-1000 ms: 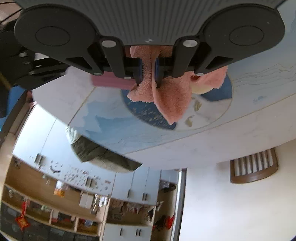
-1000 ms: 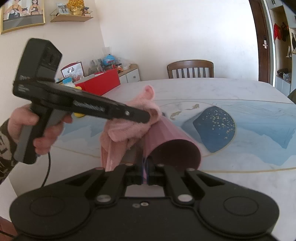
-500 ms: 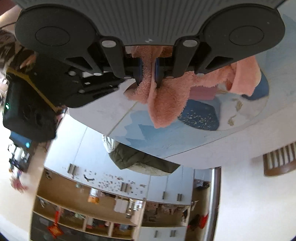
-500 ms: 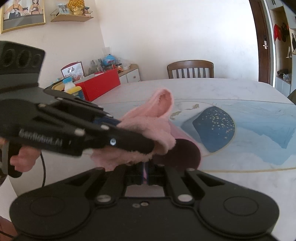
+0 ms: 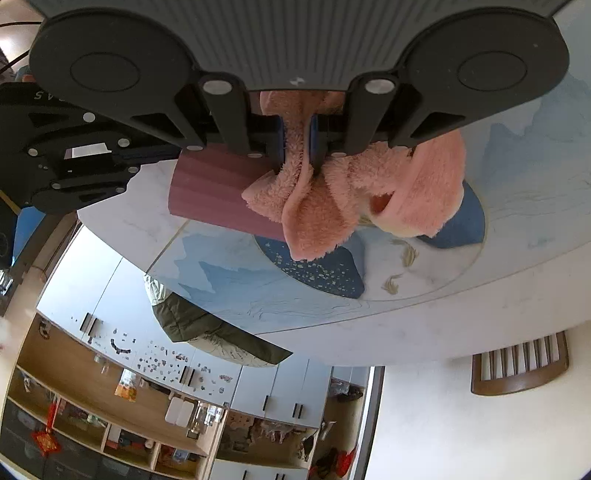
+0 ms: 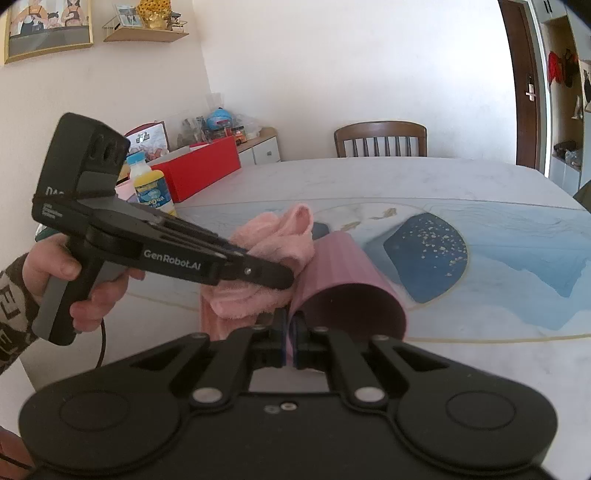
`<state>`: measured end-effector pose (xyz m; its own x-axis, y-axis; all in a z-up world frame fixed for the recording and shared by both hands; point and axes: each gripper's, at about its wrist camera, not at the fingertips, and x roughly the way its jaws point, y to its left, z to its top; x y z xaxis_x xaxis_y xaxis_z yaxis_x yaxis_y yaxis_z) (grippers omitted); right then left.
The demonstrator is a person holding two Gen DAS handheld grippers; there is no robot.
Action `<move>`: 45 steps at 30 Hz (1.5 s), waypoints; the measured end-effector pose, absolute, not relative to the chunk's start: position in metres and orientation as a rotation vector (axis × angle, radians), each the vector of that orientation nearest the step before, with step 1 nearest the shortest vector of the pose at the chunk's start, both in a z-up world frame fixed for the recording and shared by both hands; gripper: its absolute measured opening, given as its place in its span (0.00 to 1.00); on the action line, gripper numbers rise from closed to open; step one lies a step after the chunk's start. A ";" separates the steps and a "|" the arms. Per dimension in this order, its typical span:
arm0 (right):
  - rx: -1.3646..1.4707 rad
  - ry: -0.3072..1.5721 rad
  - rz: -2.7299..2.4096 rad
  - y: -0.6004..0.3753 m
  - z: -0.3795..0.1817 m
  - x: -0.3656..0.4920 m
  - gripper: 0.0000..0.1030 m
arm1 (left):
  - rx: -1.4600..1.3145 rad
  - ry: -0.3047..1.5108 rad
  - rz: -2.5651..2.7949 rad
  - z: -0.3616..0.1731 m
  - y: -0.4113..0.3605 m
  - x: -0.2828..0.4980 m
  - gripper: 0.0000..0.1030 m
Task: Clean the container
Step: 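Keep rubbing the towel over the cup with the left gripper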
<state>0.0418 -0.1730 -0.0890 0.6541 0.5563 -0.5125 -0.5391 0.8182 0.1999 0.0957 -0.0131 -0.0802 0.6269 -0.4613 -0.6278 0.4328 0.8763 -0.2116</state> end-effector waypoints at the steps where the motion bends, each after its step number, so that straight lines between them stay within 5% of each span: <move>1: 0.019 0.587 0.621 -0.172 -0.088 0.041 0.02 | -0.041 0.730 -0.510 -0.079 -0.012 0.094 0.12; 14: -0.119 0.553 0.777 -0.178 -0.085 0.021 0.03 | 0.019 0.598 -0.718 -0.005 -0.035 0.055 0.12; 21: -0.109 0.562 0.778 -0.182 -0.086 0.026 0.04 | 0.181 0.677 -0.747 -0.030 -0.090 0.064 0.12; 37: -0.110 0.569 0.764 -0.181 -0.088 0.027 0.04 | 0.016 0.710 -0.572 -0.049 -0.035 0.110 0.12; 45: 0.044 0.540 0.614 -0.194 -0.080 0.035 0.34 | 0.022 0.701 -0.532 -0.054 -0.029 0.109 0.12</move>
